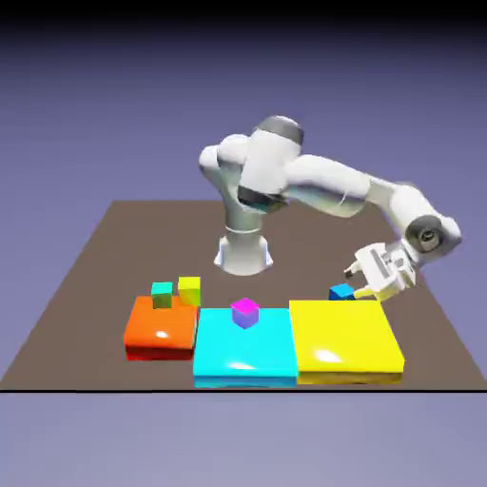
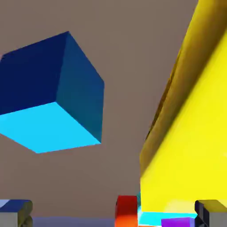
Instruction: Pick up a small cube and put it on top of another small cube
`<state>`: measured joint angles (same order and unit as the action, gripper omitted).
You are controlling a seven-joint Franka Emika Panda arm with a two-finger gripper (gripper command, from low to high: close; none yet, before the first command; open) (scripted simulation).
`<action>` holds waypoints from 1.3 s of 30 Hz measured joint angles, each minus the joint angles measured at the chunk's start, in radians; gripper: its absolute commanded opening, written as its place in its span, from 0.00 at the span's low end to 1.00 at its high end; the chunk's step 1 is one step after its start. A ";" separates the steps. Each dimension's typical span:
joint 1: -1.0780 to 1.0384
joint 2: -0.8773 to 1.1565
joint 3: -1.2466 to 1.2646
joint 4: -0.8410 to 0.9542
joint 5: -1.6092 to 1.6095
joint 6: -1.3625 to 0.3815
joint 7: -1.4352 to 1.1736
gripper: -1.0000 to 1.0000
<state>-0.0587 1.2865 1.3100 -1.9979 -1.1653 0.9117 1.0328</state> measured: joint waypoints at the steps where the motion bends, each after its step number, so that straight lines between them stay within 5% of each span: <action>1: 0.001 0.036 0.022 0.010 -0.025 -0.039 0.005 0.50; 10: 0.086 0.295 0.074 -0.131 -0.294 -0.230 0.003 0.50; 14: -0.037 0.419 0.027 -0.199 -0.468 -0.282 -0.038 0.50; 15: -0.064 0.446 0.017 -0.214 -0.506 -0.293 -0.047 0.00; 23: 0.086 0.295 0.074 -0.131 -0.293 -0.229 0.004 0.00; 39: 0.277 -0.265 -0.420 0.072 0.149 -0.163 -0.125 0.00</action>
<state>0.2181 1.0218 0.8902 -1.9257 -1.0167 0.7489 0.9078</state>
